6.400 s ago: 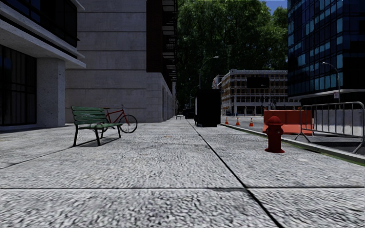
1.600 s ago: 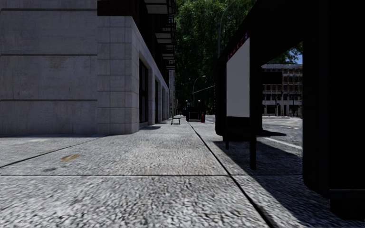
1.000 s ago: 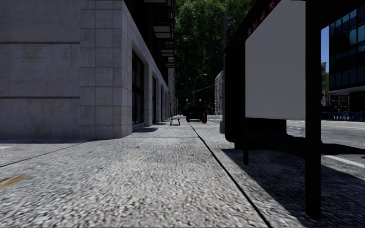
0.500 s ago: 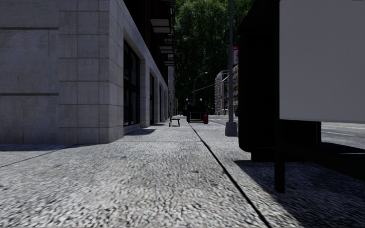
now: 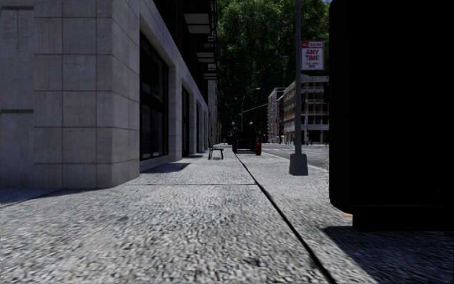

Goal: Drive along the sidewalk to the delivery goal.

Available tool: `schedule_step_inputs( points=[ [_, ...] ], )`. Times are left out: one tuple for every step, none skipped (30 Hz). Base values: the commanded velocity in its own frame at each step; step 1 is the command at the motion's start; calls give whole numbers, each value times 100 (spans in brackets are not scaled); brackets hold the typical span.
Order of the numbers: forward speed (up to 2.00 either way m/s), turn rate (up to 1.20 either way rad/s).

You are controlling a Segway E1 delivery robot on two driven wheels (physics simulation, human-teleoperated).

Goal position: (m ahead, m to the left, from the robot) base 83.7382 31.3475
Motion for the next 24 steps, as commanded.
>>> schedule_step_inputs(
  points=[
    [200, 0],
    [200, 0],
    [200, 0],
    [200, 0],
    [200, 0],
    [200, 0],
    [200, 0],
    [200, 0],
    [200, 0],
    [200, 0],
    [200, 0],
    [200, 0],
    [200, 0],
    [200, 0],
    [200, 0],
    [200, 0],
    [200, 0],
    [200, 0],
    [200, 0],
    [200, 0],
    [200, 0],
    [200, 0],
    [200, 0],
    [200, 0]
  ],
)
